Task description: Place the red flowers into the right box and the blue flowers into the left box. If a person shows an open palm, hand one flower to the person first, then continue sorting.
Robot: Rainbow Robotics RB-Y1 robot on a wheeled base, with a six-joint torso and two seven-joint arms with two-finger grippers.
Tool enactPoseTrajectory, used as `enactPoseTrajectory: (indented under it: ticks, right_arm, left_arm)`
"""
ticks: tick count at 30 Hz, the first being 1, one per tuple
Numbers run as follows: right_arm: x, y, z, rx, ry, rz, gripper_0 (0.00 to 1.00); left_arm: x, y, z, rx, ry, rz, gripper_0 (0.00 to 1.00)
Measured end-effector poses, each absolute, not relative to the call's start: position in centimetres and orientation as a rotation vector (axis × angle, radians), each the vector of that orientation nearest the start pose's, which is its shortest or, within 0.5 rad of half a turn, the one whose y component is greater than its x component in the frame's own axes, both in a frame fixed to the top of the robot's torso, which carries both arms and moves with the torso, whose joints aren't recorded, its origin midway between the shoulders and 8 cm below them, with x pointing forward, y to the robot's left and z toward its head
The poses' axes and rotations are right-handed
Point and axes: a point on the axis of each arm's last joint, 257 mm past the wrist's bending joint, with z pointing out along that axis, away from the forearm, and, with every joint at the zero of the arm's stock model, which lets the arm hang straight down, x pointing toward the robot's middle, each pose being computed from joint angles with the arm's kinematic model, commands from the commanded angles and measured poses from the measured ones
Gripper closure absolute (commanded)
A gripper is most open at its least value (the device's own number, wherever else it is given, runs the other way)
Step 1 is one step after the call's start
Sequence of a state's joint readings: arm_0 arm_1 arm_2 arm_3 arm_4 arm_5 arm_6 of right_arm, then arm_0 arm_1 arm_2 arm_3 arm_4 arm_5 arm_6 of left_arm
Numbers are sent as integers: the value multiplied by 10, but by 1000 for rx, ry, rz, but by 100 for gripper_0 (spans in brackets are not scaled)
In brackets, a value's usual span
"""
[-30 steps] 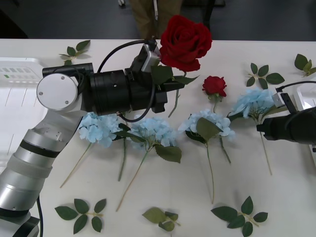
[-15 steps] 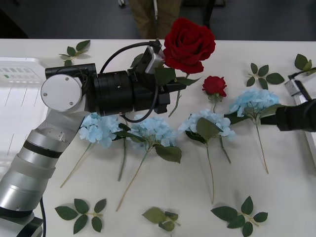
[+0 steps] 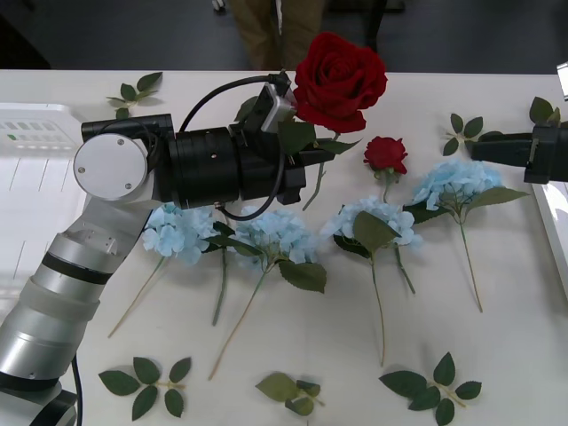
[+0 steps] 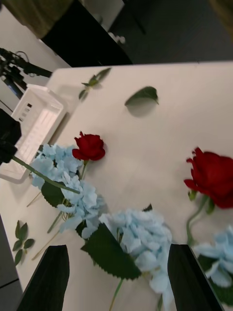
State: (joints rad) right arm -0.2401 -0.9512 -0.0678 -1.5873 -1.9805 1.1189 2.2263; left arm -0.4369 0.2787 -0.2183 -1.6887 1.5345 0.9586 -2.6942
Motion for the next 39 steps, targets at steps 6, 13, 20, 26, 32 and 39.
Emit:
enactPoseTrajectory:
  ticks: [6,13,20,26,32,39]
  right_arm:
    - [460,-210,-113,-800,1715,903,41]
    - [444,-200,-174,-622,1775,1173,42]
    - [435,-152,-183,-539,1715,1342,41]
    - [439,-116,-178,-468,1645,1417,41]
    - [460,-93,-175,-403,1628,1401,41]
    - [477,-74,-178,-400,1656,1351,30]
  left_arm:
    - [449,-58,-86,1121,1294,-827,100]
    - [449,-58,-86,1121,1294,-827,100]
    - [449,-58,-86,1121,1294,-827,100]
    - [449,-58,-86,1121,1294,-827,100]
    - [451,-57,-89,1130,1301,-806,100]
    - [451,-57,-89,1130,1301,-805,100]
